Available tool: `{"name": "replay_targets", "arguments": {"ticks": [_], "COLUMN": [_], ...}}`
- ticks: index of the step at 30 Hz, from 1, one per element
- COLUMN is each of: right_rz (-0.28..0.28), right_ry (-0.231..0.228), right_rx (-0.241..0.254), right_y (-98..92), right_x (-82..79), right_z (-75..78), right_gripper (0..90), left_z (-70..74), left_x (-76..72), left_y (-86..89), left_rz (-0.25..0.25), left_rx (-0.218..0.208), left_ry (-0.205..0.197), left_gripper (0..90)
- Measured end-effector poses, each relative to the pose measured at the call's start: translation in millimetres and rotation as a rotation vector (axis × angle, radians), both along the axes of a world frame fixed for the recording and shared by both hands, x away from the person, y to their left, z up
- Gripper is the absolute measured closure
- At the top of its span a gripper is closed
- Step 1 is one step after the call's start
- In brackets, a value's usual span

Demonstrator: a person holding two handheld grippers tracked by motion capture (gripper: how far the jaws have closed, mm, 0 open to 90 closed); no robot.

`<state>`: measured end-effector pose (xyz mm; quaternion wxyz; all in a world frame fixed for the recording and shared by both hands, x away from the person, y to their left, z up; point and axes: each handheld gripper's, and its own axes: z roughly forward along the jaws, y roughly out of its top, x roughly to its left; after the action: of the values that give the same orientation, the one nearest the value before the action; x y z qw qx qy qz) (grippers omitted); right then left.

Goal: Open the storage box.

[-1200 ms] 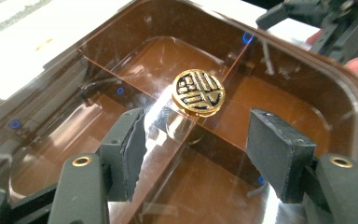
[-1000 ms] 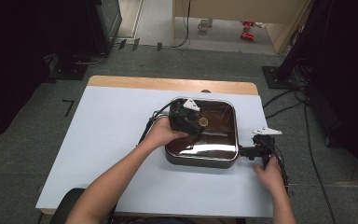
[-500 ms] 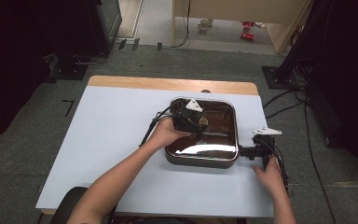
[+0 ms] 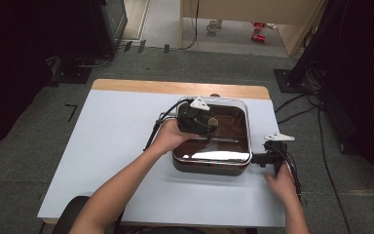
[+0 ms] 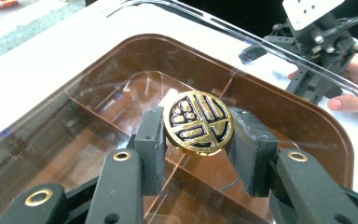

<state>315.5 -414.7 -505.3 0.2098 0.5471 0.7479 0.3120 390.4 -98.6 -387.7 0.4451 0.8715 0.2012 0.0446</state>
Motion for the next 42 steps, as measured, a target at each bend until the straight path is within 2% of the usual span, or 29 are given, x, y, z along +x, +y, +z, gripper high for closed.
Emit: {"name": "replay_targets", "arguments": {"ticks": [7,10,11,16,25,31,32,33,35,39,42], "right_rz": [0.0,0.0,0.0,0.0,-0.001,0.001,0.002,0.002,0.001,0.0,0.0], "right_ry": [0.0,0.0,0.0,0.0,0.0,-0.001,-0.001,-0.001,-0.001,0.0,0.0], "right_rx": [0.001,0.001,0.001,0.001,0.002,0.0,0.0,0.0,0.0,0.001,0.001], "right_y": [0.0,-0.1,-0.1,0.0,0.0,-0.3,-0.3,-0.3,-0.2,-0.1,-0.1], "right_x": [0.0,0.0,0.0,0.0,0.1,0.2,0.2,0.2,0.3,0.3,0.2], "right_z": [0.0,0.0,0.0,0.0,0.0,-0.1,-0.1,-0.1,-0.1,0.0,0.0], "right_gripper": [0.0,0.0,0.0,0.0,0.0,0.0,0.0,0.0,0.0,0.0,0.0], "left_z": [14.0,15.2,15.2,16.0,18.1,12.5,8.6,8.6,2.5,-6.3,-15.4], "left_x": [-1.2,1.7,1.7,4.1,5.4,10.0,13.3,13.3,17.5,23.8,29.3], "left_y": [25.7,45.9,45.9,72.3,127.7,166.7,180.0,180.0,194.8,212.8,226.1], "left_rz": [0.038,0.081,0.081,0.137,0.252,0.341,0.377,0.377,0.418,0.466,0.498], "left_rx": [0.0,0.006,0.006,0.008,0.005,0.003,0.003,0.003,0.009,0.025,0.02], "left_ry": [-0.011,-0.005,-0.005,-0.007,-0.001,0.001,0.011,0.011,0.019,0.031,0.051], "left_gripper": [59.0,59.0,59.0,59.0,59.0,59.0,59.0,59.1,59.0,59.0,59.0]}}
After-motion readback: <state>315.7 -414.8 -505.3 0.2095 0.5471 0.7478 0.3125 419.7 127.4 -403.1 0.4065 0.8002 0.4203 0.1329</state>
